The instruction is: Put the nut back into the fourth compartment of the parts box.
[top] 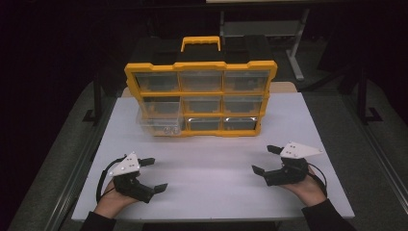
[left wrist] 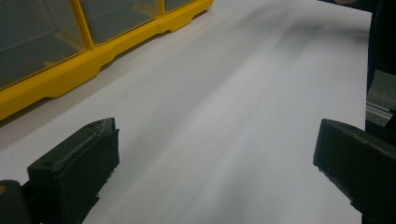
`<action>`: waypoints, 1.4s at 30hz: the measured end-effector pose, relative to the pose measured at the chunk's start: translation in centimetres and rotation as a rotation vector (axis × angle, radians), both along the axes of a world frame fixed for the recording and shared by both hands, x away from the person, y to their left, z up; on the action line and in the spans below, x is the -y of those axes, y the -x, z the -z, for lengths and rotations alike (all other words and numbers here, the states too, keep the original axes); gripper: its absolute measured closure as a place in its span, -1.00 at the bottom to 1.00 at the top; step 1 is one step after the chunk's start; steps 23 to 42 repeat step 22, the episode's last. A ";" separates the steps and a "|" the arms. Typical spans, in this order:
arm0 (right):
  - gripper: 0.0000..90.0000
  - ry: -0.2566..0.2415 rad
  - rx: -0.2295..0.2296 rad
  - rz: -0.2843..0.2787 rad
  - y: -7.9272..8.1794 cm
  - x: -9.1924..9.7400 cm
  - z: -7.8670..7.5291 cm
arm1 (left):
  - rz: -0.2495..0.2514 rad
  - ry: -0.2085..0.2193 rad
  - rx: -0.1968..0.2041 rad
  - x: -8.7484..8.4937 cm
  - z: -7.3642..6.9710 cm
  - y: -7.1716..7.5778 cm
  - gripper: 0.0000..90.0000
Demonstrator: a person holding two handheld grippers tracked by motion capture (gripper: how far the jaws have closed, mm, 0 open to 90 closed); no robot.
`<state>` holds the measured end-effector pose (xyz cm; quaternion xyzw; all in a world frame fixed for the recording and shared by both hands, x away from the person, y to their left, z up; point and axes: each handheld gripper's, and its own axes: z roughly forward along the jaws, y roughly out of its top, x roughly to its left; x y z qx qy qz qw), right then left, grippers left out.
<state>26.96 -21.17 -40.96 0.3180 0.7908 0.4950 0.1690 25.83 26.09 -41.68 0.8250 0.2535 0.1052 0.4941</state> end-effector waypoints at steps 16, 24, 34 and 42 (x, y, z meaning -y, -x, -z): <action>-0.79 -0.015 -0.026 0.037 1.4 1.9 2.0 | -0.024 0.005 0.007 -0.5 0.2 0.1 -1.00; -0.79 -0.020 -0.005 0.022 1.3 1.8 1.9 | -0.019 -0.001 0.014 -0.5 0.2 0.1 -1.00; -0.79 -0.020 -0.005 0.022 1.3 1.8 1.9 | -0.019 -0.001 0.014 -0.5 0.2 0.1 -1.00; -0.79 -0.020 -0.005 0.022 1.3 1.8 1.9 | -0.019 -0.001 0.014 -0.5 0.2 0.1 -1.00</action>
